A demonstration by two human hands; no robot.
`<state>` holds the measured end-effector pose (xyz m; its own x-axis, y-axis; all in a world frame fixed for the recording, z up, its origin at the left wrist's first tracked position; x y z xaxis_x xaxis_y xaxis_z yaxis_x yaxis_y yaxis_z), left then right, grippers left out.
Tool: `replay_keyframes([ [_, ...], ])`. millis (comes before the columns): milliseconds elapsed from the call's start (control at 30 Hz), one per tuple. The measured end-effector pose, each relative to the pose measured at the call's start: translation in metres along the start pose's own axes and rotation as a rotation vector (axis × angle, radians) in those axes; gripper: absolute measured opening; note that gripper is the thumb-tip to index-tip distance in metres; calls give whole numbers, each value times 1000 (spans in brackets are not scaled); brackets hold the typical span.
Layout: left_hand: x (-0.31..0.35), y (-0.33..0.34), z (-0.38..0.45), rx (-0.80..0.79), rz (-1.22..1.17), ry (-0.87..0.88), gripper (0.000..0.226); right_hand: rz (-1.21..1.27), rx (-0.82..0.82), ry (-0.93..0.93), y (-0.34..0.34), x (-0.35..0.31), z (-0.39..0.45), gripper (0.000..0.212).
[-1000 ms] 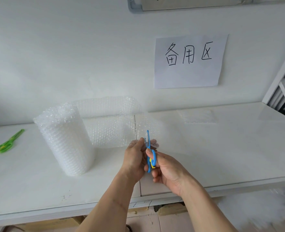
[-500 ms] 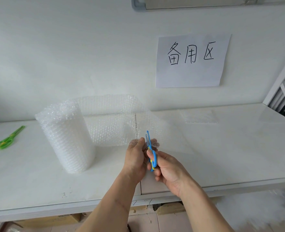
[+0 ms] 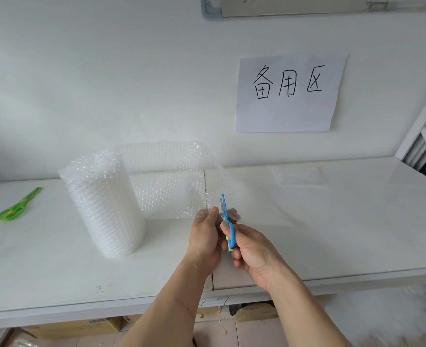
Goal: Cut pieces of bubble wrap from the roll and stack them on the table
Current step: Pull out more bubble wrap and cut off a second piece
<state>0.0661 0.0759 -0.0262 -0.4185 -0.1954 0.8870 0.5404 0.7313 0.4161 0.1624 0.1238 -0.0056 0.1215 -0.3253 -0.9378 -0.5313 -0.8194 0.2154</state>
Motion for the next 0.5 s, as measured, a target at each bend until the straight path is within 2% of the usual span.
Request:
replay_keyframes([
  [133, 0, 1, -1, -32, -9, 9, 42, 22, 11, 5, 0, -4, 1, 19],
  [300, 0, 0, -2, -24, -52, 8, 38, 46, -3, -7, 1, -3, 5, 16],
  [500, -4, -4, 1, 7, -55, 24, 39, 63, 24, 5, 0, -5, 10, 22],
])
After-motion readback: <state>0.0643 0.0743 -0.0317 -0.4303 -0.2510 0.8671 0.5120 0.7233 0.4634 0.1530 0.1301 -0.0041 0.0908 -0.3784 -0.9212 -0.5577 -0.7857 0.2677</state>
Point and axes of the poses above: each hand's wrist, its own z-axis towards the middle knuckle, its own y-axis out of the palm, x = y × z, the point moved 4 cm from there along z, towards the middle knuckle, and after that the axes turned 3 degrees about -x, right-handed, at the moved point
